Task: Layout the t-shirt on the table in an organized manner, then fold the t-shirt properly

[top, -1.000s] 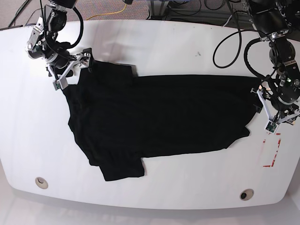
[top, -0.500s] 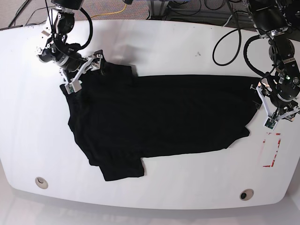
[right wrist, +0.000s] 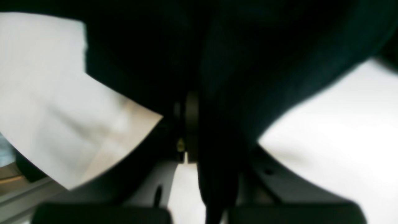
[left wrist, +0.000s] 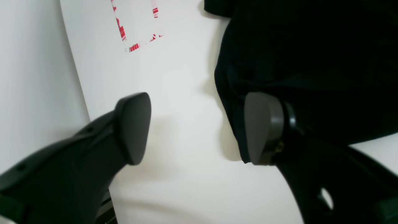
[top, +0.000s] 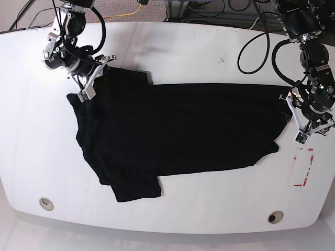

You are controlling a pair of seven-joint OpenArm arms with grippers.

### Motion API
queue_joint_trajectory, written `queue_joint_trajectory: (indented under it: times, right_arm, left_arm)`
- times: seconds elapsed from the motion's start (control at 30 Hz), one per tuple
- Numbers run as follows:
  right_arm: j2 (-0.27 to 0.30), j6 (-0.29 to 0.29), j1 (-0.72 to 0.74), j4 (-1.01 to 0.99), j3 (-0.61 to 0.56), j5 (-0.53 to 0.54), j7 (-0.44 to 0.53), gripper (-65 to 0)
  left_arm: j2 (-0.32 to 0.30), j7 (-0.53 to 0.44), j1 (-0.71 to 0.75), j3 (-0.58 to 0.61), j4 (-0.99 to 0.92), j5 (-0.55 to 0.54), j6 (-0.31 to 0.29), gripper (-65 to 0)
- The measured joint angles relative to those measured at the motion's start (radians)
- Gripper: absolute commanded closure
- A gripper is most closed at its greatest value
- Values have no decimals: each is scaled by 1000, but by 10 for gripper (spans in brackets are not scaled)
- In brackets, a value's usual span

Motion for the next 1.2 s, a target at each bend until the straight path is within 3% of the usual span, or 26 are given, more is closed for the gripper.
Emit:
queue_joint_trajectory:
  times: [0.3, 0.4, 0.63, 0.87, 1.2]
  right_arm:
    - [5, 1, 9, 189, -5, 11, -61, -27]
    - [-1, 2, 51, 195, -5, 3, -112, -27]
    - [-17, 0, 194, 189, -23, 0, -114, -25]
    - [-31, 2, 353, 50, -96, 3, -111, -5]
    - [-23, 1, 515, -266, -153, -5, -13, -6]
  left_arm:
    - [-2, 0, 0, 0, 0, 3, 0, -433]
    - [-2, 0, 0, 0, -1, 3, 0, -433]
    - [0, 0, 20, 0, -2, 3, 0, -433]
    - [0, -1, 27, 0, -3, 3, 0, -433]
    - [0, -1, 38, 0, -3, 2, 0, -433]
